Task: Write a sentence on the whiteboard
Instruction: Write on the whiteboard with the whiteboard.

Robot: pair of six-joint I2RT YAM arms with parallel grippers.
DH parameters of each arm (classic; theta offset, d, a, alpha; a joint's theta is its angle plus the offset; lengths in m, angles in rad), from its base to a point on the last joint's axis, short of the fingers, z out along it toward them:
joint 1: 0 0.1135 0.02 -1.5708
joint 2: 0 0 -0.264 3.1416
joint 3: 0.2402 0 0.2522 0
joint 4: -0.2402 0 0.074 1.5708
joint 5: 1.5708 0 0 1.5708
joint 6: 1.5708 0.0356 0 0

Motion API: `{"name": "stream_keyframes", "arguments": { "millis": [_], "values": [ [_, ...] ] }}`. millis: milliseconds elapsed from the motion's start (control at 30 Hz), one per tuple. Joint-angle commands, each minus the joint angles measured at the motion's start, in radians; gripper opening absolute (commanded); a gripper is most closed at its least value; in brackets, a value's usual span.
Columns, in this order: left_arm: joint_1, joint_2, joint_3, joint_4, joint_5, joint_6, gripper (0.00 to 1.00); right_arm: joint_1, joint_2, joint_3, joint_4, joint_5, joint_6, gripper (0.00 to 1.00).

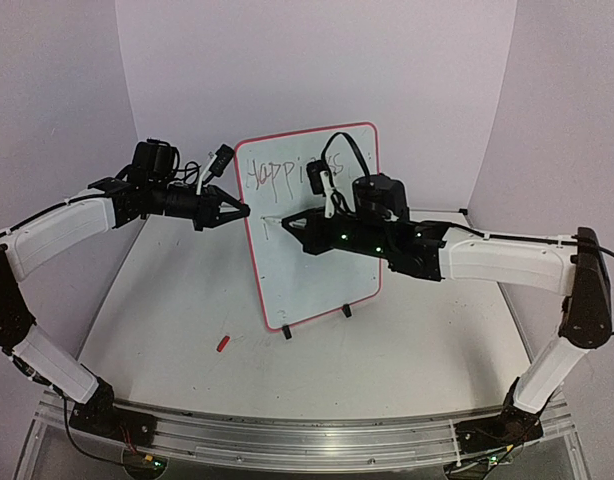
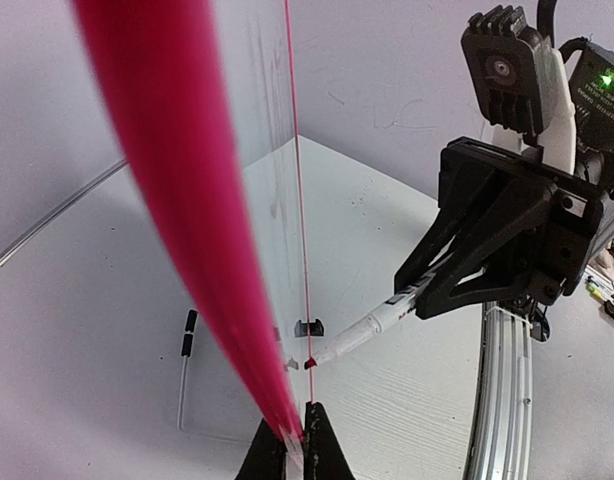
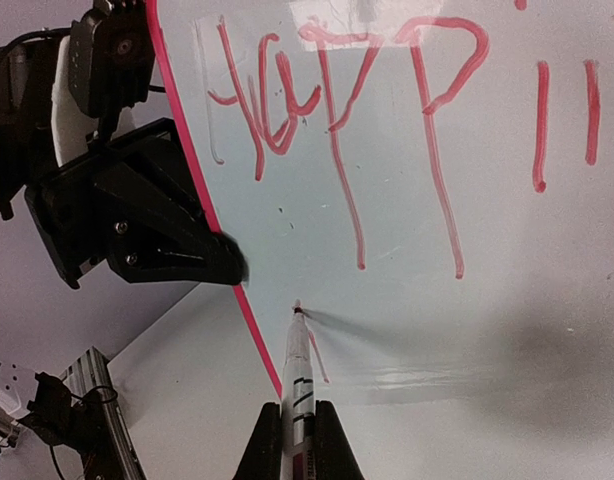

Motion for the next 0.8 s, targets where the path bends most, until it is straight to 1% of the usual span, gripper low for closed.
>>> {"name": "stream_keyframes", "arguments": {
  "millis": [0, 133, 567, 767],
  "values": [
    [-0.029, 0.018, -0.025, -0.171, -0.023, 0.077, 0.00, -0.001, -0.085, -0.043, 0.058, 0.012, -0.015, 0.00],
    [-0.030, 0.020, -0.025, -0.170, -0.022, 0.075, 0.00, -0.001, -0.092, -0.065, 0.048, 0.052, -0.008, 0.00],
    [-0.034, 0.025, -0.025, -0.170, -0.022, 0.075, 0.00, 0.000, -0.037, -0.011, -0.015, 0.085, -0.010, 0.00],
    [-0.034, 0.024, -0.025, -0.170, -0.022, 0.076, 0.00, -0.001, -0.034, -0.016, -0.034, 0.111, 0.004, 0.00]
  ]
}}
